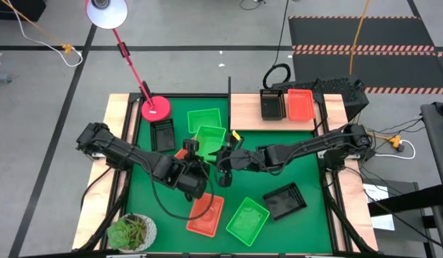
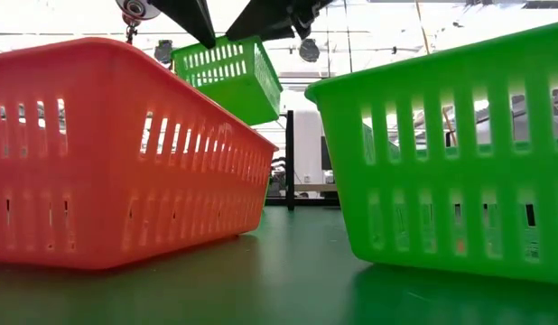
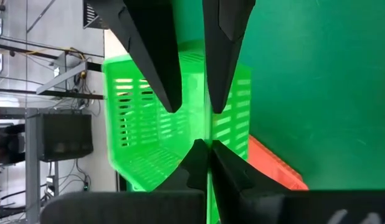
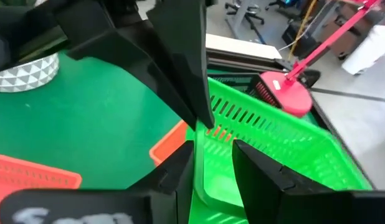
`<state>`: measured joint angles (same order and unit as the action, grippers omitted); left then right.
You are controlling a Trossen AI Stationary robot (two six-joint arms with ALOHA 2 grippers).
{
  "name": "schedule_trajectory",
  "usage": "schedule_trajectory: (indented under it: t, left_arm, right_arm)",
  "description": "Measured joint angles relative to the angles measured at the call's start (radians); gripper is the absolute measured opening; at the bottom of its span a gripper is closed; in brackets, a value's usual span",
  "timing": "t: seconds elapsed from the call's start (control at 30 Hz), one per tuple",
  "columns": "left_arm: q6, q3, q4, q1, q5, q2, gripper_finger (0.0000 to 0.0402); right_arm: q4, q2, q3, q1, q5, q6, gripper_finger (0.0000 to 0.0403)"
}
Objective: Stack baskets on shelf by color
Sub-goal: Put the bottom left green bin on the shelf
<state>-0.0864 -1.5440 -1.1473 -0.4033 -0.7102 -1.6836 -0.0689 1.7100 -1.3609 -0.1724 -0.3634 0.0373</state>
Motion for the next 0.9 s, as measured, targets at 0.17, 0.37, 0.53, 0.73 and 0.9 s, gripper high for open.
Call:
schedule_trajectory:
  t: [0.17, 0.37, 0.53, 0.73, 0.9]
  left_arm:
    - [0.013, 0.0, 0.004, 0.001, 0.001, 0.0, 0.0009]
    - [0.061, 0.0, 0.052, 0.001, 0.0, 0.0, 0.0004]
    - [0.061, 0.0, 0.058, -0.001, 0.0, 0.0, 0.0013]
    - [0.046, 0.0, 0.075, -0.005, 0.005, 0.0, 0.0006]
    - [-0.009, 0.0, 0.12, -0.007, 0.005, 0.002, 0.0062]
  right_arm:
    - [-0.012, 0.0, 0.0, 0.008, 0.03, -0.014, 0.0089]
    - [-0.026, -0.001, 0.0, 0.009, 0.042, 0.003, 0.0034]
    - [-0.038, -0.001, 0.0, 0.011, 0.057, 0.019, 0.001]
    - [-0.073, -0.007, 0.0, 0.014, 0.058, 0.066, 0.0009]
    - [-0.148, -0.041, 0.003, 0.008, 0.05, 0.124, 0.0006]
